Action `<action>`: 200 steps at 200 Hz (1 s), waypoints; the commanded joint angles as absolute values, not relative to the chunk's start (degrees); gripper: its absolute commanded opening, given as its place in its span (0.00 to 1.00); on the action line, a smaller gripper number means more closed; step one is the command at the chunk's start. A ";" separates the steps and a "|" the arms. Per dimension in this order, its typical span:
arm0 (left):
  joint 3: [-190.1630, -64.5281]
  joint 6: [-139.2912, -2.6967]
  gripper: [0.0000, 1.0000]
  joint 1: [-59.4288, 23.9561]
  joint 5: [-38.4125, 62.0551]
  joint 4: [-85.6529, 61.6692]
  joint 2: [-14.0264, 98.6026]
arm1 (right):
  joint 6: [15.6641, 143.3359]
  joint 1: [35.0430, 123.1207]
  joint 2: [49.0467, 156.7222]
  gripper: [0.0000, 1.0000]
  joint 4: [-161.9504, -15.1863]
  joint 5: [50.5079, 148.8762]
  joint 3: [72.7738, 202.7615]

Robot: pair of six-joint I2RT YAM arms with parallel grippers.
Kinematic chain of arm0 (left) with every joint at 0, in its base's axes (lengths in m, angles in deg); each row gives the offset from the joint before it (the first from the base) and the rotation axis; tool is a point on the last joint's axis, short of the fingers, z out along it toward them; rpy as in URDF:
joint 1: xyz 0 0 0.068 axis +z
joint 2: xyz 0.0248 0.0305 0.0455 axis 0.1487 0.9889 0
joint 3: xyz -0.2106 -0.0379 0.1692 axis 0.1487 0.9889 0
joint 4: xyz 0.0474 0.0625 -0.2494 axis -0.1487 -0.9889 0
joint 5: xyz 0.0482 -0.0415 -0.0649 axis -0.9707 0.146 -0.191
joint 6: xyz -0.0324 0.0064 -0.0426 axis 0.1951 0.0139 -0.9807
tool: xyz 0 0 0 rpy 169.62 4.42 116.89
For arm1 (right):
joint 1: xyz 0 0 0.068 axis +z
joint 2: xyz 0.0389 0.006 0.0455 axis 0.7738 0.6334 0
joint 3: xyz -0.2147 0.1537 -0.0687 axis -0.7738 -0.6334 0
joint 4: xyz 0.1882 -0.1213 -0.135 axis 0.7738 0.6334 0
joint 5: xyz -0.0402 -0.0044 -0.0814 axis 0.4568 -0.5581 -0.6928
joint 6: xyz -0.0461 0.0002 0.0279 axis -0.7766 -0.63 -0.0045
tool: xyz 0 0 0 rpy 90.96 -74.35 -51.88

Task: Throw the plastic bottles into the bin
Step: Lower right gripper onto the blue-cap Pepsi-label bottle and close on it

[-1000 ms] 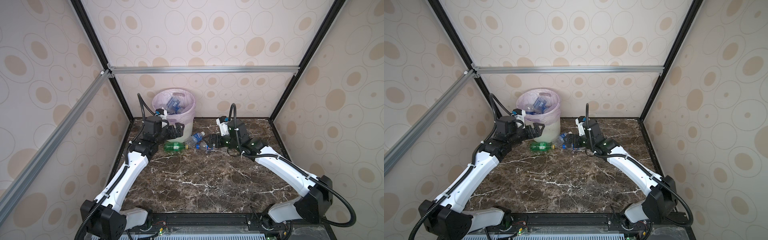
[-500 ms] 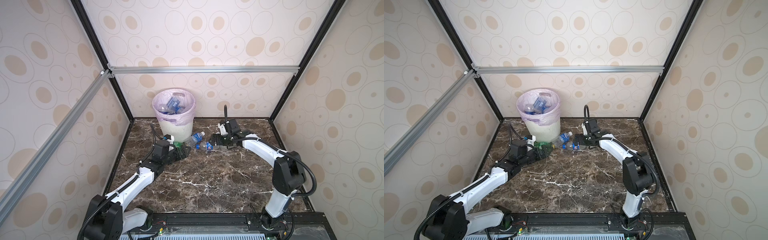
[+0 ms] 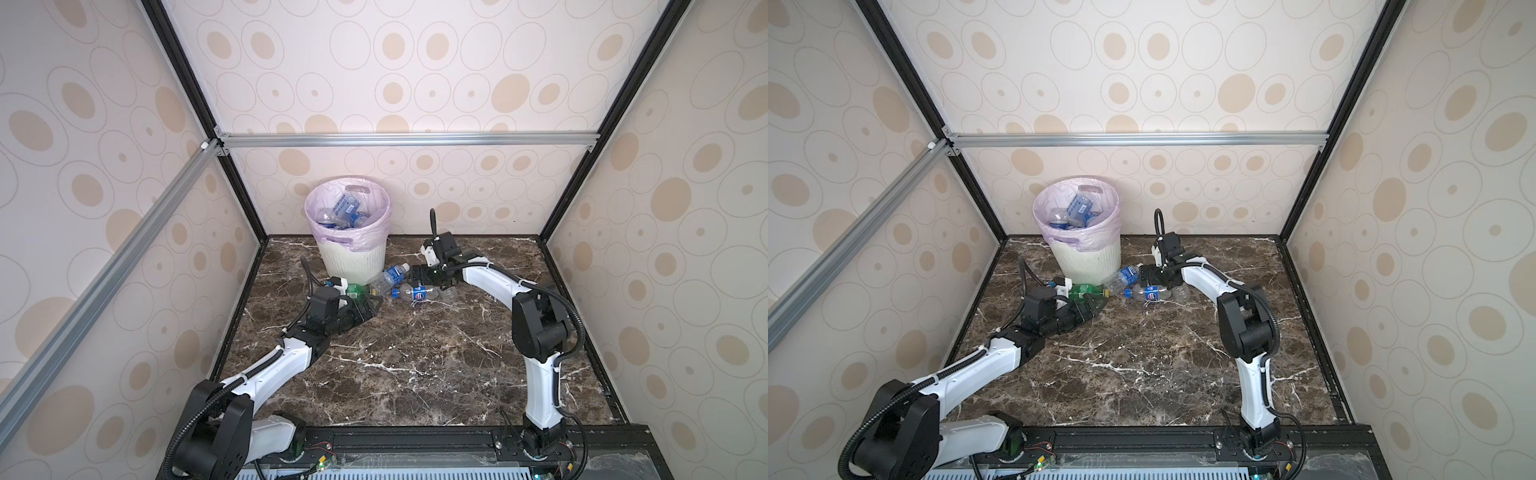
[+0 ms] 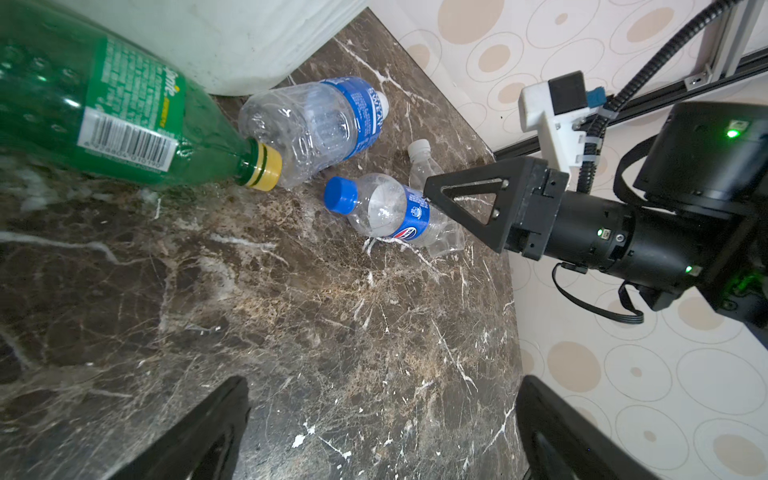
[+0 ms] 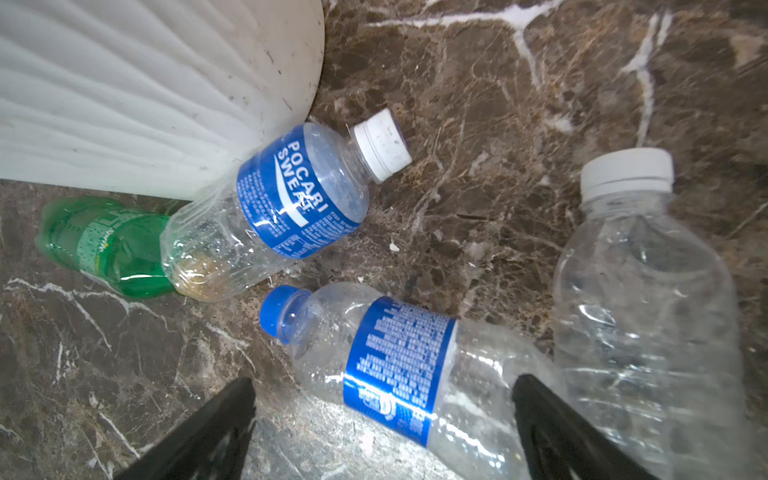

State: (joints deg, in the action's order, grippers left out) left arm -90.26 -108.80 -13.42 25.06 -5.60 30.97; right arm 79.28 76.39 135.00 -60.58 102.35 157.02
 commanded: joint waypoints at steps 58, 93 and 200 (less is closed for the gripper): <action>-91.04 -109.06 0.99 -13.68 24.03 -4.68 32.09 | 84.63 78.72 127.63 1.00 -63.64 108.19 145.69; -90.36 -109.30 0.99 -13.66 23.52 -5.67 31.34 | 83.47 81.91 123.88 1.00 -63.39 106.17 141.22; -88.16 -110.64 0.99 -13.56 20.60 -5.72 33.13 | 83.37 83.77 128.35 0.94 -62.01 99.79 141.75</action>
State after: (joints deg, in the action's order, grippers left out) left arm -88.62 -109.13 -13.42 22.59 -5.67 33.05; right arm 83.08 83.01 126.39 -63.07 101.19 141.13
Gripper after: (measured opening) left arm 0.991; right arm 0.949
